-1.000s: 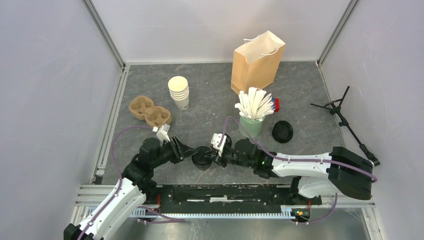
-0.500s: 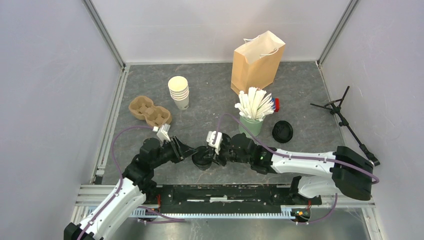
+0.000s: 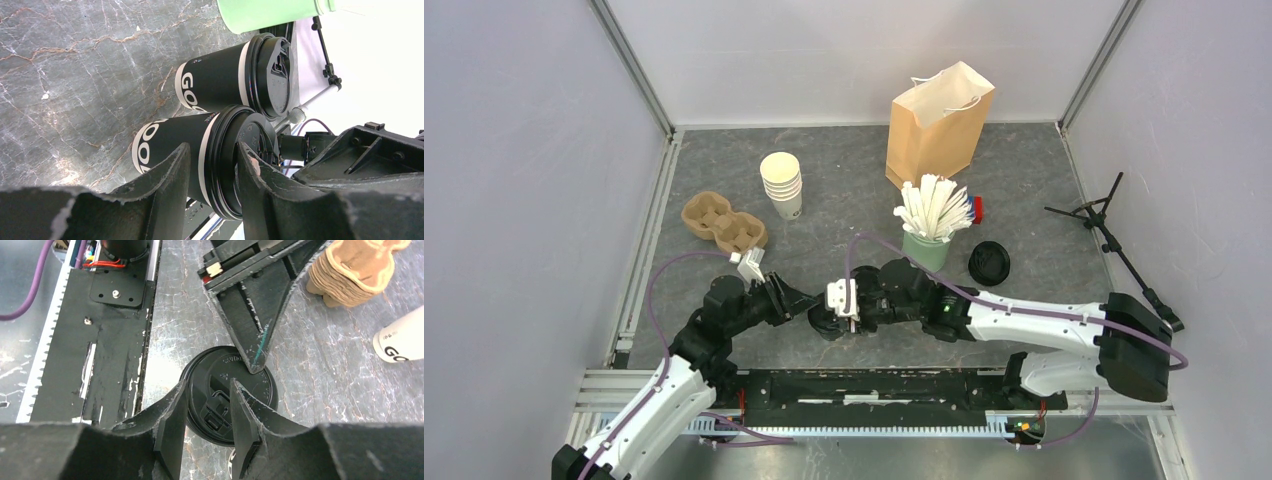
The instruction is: Pack the takeout coffee
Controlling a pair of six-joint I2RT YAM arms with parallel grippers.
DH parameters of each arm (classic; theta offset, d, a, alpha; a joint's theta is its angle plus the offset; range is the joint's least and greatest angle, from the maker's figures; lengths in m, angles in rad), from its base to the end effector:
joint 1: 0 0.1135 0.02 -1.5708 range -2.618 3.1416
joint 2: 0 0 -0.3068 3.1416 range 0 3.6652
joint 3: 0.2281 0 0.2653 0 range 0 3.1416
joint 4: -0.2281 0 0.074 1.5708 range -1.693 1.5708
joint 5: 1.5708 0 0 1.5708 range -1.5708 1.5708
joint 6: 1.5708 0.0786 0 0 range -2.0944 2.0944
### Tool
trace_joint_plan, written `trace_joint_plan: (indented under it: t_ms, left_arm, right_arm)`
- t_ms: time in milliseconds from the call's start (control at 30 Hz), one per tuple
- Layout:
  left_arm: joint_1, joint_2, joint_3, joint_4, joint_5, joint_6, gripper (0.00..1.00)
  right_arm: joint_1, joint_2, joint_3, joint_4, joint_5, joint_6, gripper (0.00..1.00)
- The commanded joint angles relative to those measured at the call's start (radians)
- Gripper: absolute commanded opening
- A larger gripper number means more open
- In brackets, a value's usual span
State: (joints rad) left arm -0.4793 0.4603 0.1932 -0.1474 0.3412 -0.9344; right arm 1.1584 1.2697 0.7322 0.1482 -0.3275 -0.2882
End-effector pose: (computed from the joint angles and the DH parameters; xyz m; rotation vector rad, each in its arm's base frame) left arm 0.1172 -0.0906 0.1798 -0.2521 2.1713 -1.2051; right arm 0.1047 0.3024 0.2694 -1.5152 1.3756 0.8797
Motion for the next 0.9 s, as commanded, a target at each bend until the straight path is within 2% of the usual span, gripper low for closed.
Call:
trace_joint_plan:
  t_ms: [0,233,467,667,867]
  left_arm:
    - [-0.006,0.022,-0.026,-0.066,-0.03,0.014,0.46]
    - [-0.01,0.016,-0.027,-0.066,-0.031,0.009,0.46]
    - [-0.012,0.009,-0.032,-0.066,-0.037,0.002,0.45]
    - [-0.012,0.012,-0.039,-0.076,-0.069,0.003,0.45]
    - [-0.014,0.023,-0.058,-0.076,-0.086,-0.006,0.43]
  right_arm:
    - [-0.001,0.031,0.044,-0.018,-0.077,-0.104,0.43]
    - [-0.002,0.096,0.069,-0.029,-0.073,-0.106,0.37]
    - [-0.002,0.109,-0.024,0.007,-0.018,-0.055,0.23]
    - [-0.002,0.097,-0.197,0.104,0.039,0.055,0.22]
    - [0.001,0.181,-0.27,0.102,0.086,0.1,0.21]
